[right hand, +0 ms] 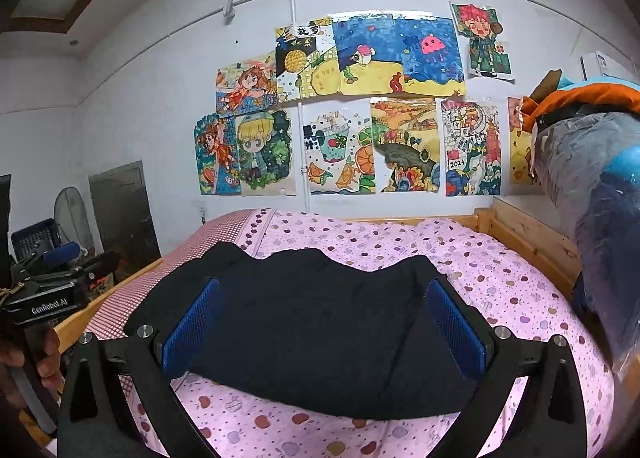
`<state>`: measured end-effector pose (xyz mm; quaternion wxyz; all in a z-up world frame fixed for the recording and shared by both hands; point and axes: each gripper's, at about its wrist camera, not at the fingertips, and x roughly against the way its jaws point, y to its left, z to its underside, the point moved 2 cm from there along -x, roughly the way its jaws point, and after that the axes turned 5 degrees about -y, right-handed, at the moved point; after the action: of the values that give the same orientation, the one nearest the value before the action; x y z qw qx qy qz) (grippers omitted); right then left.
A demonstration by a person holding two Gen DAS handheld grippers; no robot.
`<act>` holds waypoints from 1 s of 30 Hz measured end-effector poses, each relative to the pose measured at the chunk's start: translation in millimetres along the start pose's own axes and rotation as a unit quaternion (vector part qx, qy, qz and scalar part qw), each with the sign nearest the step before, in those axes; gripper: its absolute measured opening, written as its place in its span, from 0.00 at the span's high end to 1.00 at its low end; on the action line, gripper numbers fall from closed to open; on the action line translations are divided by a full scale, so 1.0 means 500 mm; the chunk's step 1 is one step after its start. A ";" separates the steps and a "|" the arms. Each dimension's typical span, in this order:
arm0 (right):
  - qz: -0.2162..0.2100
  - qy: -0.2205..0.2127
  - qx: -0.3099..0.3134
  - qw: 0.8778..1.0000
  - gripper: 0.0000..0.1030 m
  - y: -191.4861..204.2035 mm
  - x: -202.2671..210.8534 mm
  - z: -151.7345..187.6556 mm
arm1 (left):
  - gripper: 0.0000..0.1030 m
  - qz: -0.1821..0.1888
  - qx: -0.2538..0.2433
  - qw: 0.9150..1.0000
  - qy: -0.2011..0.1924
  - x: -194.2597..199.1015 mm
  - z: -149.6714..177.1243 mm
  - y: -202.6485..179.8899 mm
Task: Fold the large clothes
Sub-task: 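Pull both tools back from the folded black jacket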
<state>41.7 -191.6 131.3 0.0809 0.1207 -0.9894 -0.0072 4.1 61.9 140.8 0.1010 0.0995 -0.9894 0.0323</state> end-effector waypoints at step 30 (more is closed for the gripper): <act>0.053 -0.032 0.061 0.996 0.02 0.046 0.064 0.115 | 0.00 0.033 -0.031 0.999 -0.016 0.058 0.152 0.006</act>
<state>-3.9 -177.2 80.2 0.0424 0.0722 -0.9951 0.0534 -39.0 52.9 72.1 0.0869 0.0645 -0.9941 0.0035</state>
